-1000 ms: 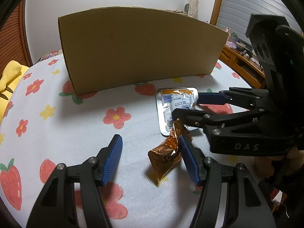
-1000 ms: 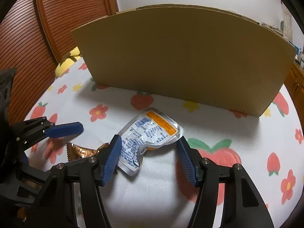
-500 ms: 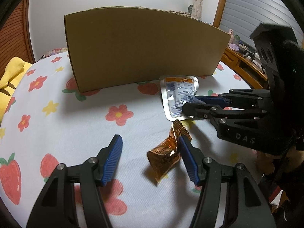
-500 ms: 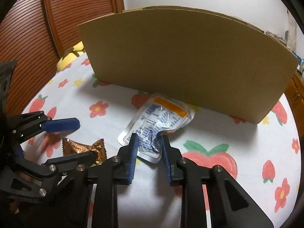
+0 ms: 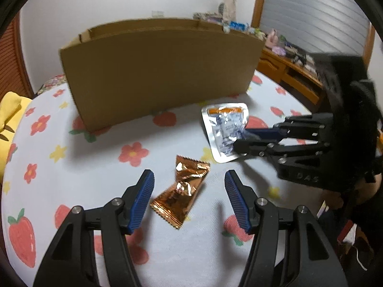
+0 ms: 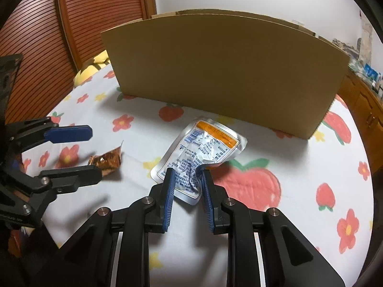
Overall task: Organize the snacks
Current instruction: 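Close the left tool on the orange-gold wrapped snack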
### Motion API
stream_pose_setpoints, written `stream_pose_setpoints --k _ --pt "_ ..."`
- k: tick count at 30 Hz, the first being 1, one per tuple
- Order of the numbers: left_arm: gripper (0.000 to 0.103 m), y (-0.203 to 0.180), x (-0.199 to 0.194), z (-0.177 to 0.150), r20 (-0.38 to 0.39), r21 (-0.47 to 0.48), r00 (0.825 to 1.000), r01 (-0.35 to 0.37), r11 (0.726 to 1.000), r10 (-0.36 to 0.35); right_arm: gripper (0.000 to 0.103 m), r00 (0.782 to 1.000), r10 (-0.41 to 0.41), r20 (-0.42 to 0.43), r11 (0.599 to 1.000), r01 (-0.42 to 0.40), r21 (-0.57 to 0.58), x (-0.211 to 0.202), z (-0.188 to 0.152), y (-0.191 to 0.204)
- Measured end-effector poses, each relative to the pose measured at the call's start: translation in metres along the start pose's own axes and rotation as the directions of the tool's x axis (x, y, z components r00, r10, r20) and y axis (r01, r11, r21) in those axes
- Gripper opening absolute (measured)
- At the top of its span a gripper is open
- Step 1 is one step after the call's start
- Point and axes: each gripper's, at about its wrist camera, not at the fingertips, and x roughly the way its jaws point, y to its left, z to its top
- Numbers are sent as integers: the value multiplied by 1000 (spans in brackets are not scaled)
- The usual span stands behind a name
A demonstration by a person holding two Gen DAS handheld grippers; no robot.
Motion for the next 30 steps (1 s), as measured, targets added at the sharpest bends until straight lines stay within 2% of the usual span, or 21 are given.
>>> stream_pose_setpoints --k 3,5,11,19,30 --pt "59 -2 9 1 -31 15 999 -17 1000 17 21 1000 -3 1 1000 3 -2 -4 -5 0" --pt "54 -2 14 2 -44 17 999 -24 1000 24 21 1000 -3 3 1000 3 2 -5 -7 -1" --pt "47 -5 20 0 -53 29 998 -40 999 41 21 1000 1 7 1000 -1 13 -5 -11 -2" --pt "20 -4 14 -6 -33 21 999 -33 999 34 21 1000 3 19 1000 -4 18 -7 -13 -2" --pt "19 -1 -1 -3 16 -9 999 -35 999 36 21 999 12 36 1000 -13 24 -11 -17 -4"
